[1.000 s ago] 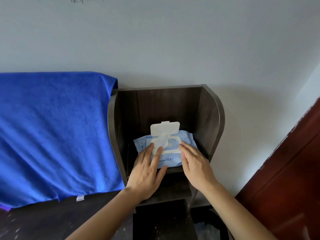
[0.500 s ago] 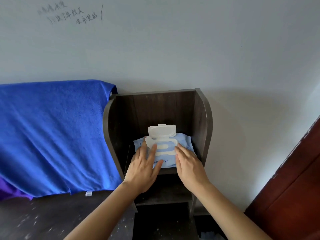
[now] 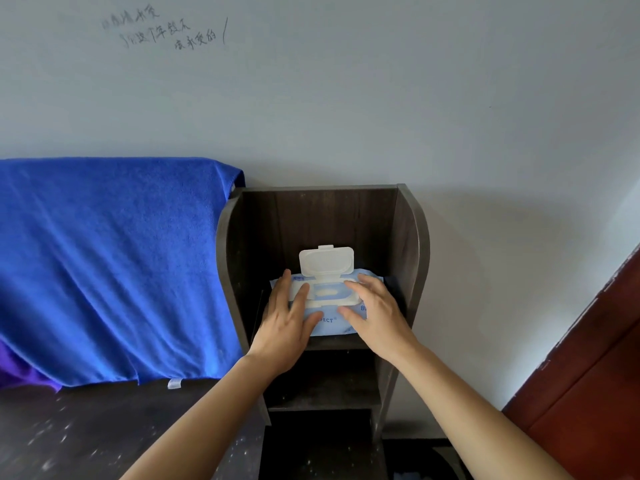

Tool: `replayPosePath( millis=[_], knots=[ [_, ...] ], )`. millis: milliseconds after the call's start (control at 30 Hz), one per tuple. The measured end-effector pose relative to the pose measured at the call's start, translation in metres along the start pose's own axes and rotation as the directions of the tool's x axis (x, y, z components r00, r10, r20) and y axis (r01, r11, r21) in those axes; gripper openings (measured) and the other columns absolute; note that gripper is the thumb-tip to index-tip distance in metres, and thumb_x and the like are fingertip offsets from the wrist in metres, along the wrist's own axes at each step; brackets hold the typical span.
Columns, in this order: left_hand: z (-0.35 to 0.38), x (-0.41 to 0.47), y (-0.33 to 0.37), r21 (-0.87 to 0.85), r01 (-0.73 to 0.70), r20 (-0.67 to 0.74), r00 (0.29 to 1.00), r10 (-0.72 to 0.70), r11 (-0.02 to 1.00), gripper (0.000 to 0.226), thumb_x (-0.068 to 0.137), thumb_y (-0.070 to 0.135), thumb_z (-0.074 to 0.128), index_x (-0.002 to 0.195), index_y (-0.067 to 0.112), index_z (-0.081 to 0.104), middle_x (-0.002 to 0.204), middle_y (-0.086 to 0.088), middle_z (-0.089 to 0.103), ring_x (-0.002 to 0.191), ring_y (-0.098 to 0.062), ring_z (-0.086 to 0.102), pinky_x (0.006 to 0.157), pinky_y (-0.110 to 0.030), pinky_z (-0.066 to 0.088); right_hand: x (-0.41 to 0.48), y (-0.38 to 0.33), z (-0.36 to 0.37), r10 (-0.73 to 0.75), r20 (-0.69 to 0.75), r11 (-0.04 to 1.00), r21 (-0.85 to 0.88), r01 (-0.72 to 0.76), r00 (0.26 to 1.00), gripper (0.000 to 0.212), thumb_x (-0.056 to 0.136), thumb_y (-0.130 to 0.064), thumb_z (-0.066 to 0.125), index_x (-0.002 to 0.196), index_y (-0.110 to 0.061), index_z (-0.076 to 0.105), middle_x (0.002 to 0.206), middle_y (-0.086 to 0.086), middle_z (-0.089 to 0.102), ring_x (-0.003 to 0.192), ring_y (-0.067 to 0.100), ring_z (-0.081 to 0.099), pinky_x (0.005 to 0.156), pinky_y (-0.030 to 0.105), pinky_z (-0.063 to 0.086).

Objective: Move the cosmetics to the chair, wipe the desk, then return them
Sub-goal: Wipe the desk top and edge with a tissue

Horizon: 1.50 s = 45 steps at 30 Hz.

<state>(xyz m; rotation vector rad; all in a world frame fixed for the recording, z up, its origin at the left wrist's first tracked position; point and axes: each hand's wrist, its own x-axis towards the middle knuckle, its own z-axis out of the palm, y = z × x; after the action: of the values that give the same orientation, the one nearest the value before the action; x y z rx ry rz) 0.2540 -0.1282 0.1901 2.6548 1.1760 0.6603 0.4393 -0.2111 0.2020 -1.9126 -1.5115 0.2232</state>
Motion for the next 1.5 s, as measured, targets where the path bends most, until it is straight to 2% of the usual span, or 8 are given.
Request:
replayPosePath(
  millis=[200,300,400,600,767,1100,1367,1500],
  knots=[
    [0.008,-0.001,-0.004,-0.167,0.08,-0.001,0.997,-0.081,0.983,0.068,0.099,0.05,0.042,0.155,0.016,0.024,0.166,-0.008,-0.002,0.152,-0.023,0.006,0.12,-0.031,0.015,0.003,-0.006,0.005,-0.077,-0.128,0.997,0.018,0.08,0.989,0.043,0.094,-0.025,0.07,0.136,-0.021,0.061,0.146,-0.001,0.046,0.136,0.012,0.042,0.106,0.021,0.037],
    [0.012,-0.002,-0.005,-0.207,0.108,0.025,0.994,-0.105,0.972,0.07,0.099,0.051,0.042,0.156,0.016,0.02,0.166,-0.008,-0.002,0.153,-0.023,0.005,0.12,-0.031,0.013,0.002,-0.006,0.005,-0.084,-0.088,0.996,-0.014,0.083,0.993,0.043,0.094,-0.025,0.067,0.137,-0.02,0.06,0.146,-0.001,0.045,0.138,0.015,0.038,0.112,0.031,0.04],
    [0.015,-0.003,-0.005,-0.168,0.077,-0.011,0.997,-0.08,0.983,0.071,0.099,0.048,0.044,0.155,0.008,0.024,0.165,-0.015,0.007,0.152,-0.027,0.01,0.122,-0.034,0.013,0.01,-0.011,0.002,-0.051,-0.03,0.996,-0.071,0.049,0.998,0.049,0.089,-0.039,0.056,0.136,-0.024,0.061,0.146,-0.002,0.045,0.137,0.018,0.035,0.115,0.036,0.035],
    [0.014,-0.004,-0.005,-0.144,0.074,-0.049,0.995,-0.082,0.987,0.071,0.099,0.045,0.051,0.153,0.006,0.028,0.163,-0.016,0.017,0.151,-0.031,0.015,0.123,-0.044,0.013,0.04,-0.02,-0.001,-0.042,0.043,0.957,-0.286,0.052,0.998,0.028,0.1,-0.04,0.056,0.114,-0.026,0.076,0.126,0.003,0.059,0.114,0.023,0.049,0.097,0.041,0.045],
    [0.013,-0.004,-0.007,-0.21,0.068,-0.059,0.995,-0.082,0.975,0.074,0.097,0.047,0.052,0.154,0.007,0.027,0.164,-0.012,0.016,0.152,-0.025,0.012,0.124,-0.036,0.014,0.048,-0.02,-0.002,-0.032,0.102,0.951,-0.302,0.062,0.994,0.024,0.096,-0.038,0.065,0.114,-0.026,0.077,0.125,0.004,0.056,0.114,0.023,0.05,0.091,0.031,0.044],
    [0.014,-0.003,-0.009,-0.208,0.068,-0.052,0.995,-0.081,0.976,0.075,0.097,0.049,0.05,0.154,0.006,0.026,0.164,-0.011,0.018,0.153,-0.022,0.01,0.124,-0.034,0.014,0.056,-0.021,0.003,-0.039,0.07,0.95,-0.305,0.058,0.997,0.021,0.093,-0.04,0.069,0.103,-0.024,0.079,0.121,0.002,0.056,0.11,0.022,0.049,0.088,0.034,0.048],
    [0.013,-0.004,-0.008,-0.208,0.09,-0.053,0.993,-0.103,0.974,0.076,0.096,0.05,0.052,0.153,0.006,0.028,0.163,-0.011,0.022,0.151,-0.023,0.015,0.123,-0.034,0.016,0.052,-0.015,0.013,-0.11,0.042,0.911,-0.396,0.117,0.993,0.025,0.102,-0.034,0.055,0.115,-0.021,0.071,0.125,0.003,0.055,0.112,0.024,0.049,0.093,0.039,0.042],
    [0.014,-0.004,-0.007,-0.209,0.094,-0.05,0.993,-0.106,0.973,0.076,0.096,0.05,0.052,0.153,0.007,0.028,0.162,-0.011,0.022,0.151,-0.023,0.015,0.122,-0.035,0.017,0.049,-0.011,0.008,-0.12,0.042,0.95,-0.284,0.127,0.992,0.021,0.096,-0.035,0.065,0.106,-0.02,0.077,0.116,0.001,0.059,0.107,0.021,0.052,0.089,0.035,0.045]
  ],
)
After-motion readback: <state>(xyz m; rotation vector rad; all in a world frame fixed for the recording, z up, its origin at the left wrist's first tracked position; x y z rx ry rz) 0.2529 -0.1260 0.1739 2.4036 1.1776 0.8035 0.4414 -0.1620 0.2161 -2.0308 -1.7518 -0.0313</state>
